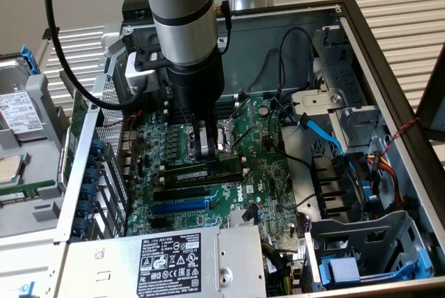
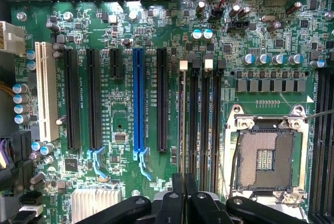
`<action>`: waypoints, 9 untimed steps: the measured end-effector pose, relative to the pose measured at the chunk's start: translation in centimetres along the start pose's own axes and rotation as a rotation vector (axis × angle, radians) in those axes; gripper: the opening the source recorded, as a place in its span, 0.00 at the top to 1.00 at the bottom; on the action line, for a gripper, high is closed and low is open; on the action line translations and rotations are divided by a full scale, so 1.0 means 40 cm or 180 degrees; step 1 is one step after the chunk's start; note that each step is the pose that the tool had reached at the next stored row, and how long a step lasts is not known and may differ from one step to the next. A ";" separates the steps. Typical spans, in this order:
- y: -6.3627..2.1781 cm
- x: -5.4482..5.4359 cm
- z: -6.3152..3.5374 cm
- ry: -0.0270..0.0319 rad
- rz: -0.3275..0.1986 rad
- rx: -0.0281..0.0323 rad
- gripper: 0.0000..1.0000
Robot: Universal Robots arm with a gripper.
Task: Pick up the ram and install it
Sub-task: 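Insert the ram into the slot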
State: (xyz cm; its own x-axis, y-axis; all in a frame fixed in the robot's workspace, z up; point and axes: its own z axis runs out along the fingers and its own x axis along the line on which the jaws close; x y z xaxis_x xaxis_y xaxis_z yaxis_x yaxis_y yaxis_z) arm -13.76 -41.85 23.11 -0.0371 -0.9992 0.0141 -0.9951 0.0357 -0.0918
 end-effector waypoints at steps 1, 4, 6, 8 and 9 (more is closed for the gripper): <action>0.000 0.000 0.000 0.0000 0.0000 0.0000 0.88; 0.001 0.000 0.000 0.0000 0.0000 0.0000 0.88; 0.001 0.000 0.000 0.0000 0.0000 0.0000 0.88; 0.001 0.000 0.000 0.0000 0.0000 0.0000 0.88; 0.001 0.000 0.000 0.0000 0.0000 0.0000 0.88</action>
State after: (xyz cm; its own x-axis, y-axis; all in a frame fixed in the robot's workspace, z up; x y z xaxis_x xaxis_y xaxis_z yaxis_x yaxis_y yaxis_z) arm -13.82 -41.85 23.10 -0.0371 -0.9992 0.0141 -0.9951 0.0357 -0.0919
